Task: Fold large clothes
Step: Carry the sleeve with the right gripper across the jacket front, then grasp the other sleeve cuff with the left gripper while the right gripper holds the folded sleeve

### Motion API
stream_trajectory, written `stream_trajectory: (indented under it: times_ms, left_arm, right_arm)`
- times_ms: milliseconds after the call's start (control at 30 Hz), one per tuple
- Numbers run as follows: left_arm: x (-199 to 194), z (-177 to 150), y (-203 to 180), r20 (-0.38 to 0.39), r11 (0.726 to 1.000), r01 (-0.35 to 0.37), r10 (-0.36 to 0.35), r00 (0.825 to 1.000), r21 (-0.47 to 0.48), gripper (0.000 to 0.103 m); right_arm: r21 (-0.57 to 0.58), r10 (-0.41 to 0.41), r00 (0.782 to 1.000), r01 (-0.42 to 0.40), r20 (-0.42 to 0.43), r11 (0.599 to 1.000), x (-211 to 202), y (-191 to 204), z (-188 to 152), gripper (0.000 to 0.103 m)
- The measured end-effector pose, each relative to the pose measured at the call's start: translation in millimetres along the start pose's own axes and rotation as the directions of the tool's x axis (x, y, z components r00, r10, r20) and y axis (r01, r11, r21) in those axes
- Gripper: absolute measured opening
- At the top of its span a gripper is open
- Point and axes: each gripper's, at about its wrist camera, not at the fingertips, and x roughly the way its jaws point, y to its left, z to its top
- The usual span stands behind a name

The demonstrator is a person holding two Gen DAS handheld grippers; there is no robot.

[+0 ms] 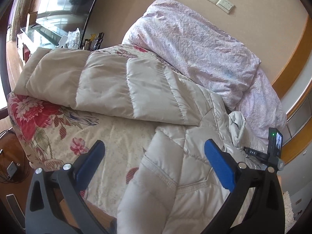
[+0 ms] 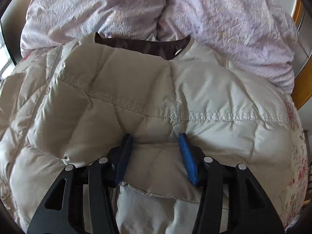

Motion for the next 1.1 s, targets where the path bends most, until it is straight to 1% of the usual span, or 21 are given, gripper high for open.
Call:
stream_trajectory:
  times_ms: [67, 133, 200, 267, 333, 400, 500, 567, 633, 700, 767, 833, 867, 967, 1033, 1100]
  left_arm:
    - [1.5, 4.5, 10.8, -0.001, 0.999, -0.019, 0.019, 1.0, -0.036, 0.101]
    - [1.6, 11.6, 24.6, 0.007, 0.995, -0.038, 0.039, 0.999, -0.091, 0.101]
    - [0.6, 18.6, 39.7, 0.014, 0.986, -0.043, 0.046, 0.999, -0.162, 0.101]
    - [0.8, 24.6, 51.4, 0.021, 0.976, -0.045, 0.05, 0.999, -0.212, 0.101]
    - [2.9, 29.7, 62.1, 0.015, 0.964, -0.051, 0.057, 0.998, -0.262, 0.101]
    - [6.7, 33.1, 72.2, 0.005, 0.947, -0.026, 0.029, 1.0, -0.32, 0.101]
    - [11.4, 38.2, 84.5, 0.017, 0.918, 0.0, 0.007, 1.0, -0.397, 0.101]
    - [14.9, 42.1, 90.7, 0.022, 0.9, 0.013, -0.004, 1.0, -0.436, 0.1]
    - [19.1, 46.7, 96.6, 0.024, 0.885, 0.006, 0.005, 1.0, -0.465, 0.099]
    - [24.3, 49.7, 103.9, 0.015, 0.868, 0.001, 0.008, 1.0, -0.497, 0.094]
    - [23.9, 52.6, 109.1, 0.029, 0.858, -0.003, 0.021, 0.999, -0.514, 0.09]
    - [24.4, 56.0, 115.3, 0.038, 0.846, -0.008, 0.033, 0.999, -0.534, 0.084]
    - [23.7, 57.0, 119.1, 0.045, 0.838, -0.003, 0.032, 0.998, -0.546, 0.083]
    - [22.4, 60.8, 130.2, 0.067, 0.813, 0.004, 0.043, 0.997, -0.582, 0.077]
    - [21.9, 63.1, 136.3, 0.069, 0.798, 0.0, 0.052, 0.996, -0.603, 0.07]
    - [21.7, 65.1, 141.0, 0.069, 0.792, -0.008, 0.064, 0.996, -0.611, 0.065]
  right_arm:
    - [-0.002, -0.014, 1.0, 0.014, -0.002, 1.0, 1.1, 2.3, 1.8, 0.053]
    - [0.0, -0.014, 1.0, 0.014, 0.003, 1.0, 1.6, 0.4, 2.1, 0.056]
    - [0.013, -0.004, 1.0, 0.004, 0.005, 1.0, 0.8, -3.3, 1.3, 0.058]
    - [0.019, -0.001, 1.0, 0.001, 0.007, 1.0, 0.0, -5.0, 1.1, 0.059]
    - [0.019, -0.007, 1.0, 0.007, 0.011, 1.0, -1.5, -4.1, 0.1, 0.06]
    - [0.022, -0.007, 1.0, 0.007, 0.015, 1.0, -1.7, -4.0, 0.1, 0.061]
    - [0.029, 0.0, 1.0, 0.0, 0.019, 1.0, -1.4, -5.3, 0.0, 0.061]
    - [0.032, 0.001, 1.0, -0.002, 0.021, 0.999, -1.6, -5.4, -0.3, 0.061]
    - [0.035, 0.003, 1.0, -0.004, 0.022, 0.999, -1.7, -5.7, -0.3, 0.061]
    - [0.037, 0.005, 1.0, -0.006, 0.024, 0.999, -1.6, -6.3, 0.0, 0.061]
    - [0.039, 0.007, 1.0, -0.008, 0.027, 0.999, -1.5, -6.8, -0.3, 0.061]
    - [0.042, 0.008, 1.0, -0.009, 0.028, 0.999, -1.8, -6.5, -0.5, 0.061]
    - [0.043, 0.008, 1.0, -0.009, 0.029, 0.999, -1.8, -6.4, -0.6, 0.061]
    - [0.047, 0.007, 0.999, -0.009, 0.033, 0.999, -2.2, -5.2, -1.1, 0.061]
    - [0.049, 0.007, 0.999, -0.008, 0.034, 0.999, -2.4, -4.8, -1.3, 0.061]
    - [0.049, 0.007, 0.999, -0.008, 0.034, 0.999, -2.6, -5.0, -1.3, 0.061]
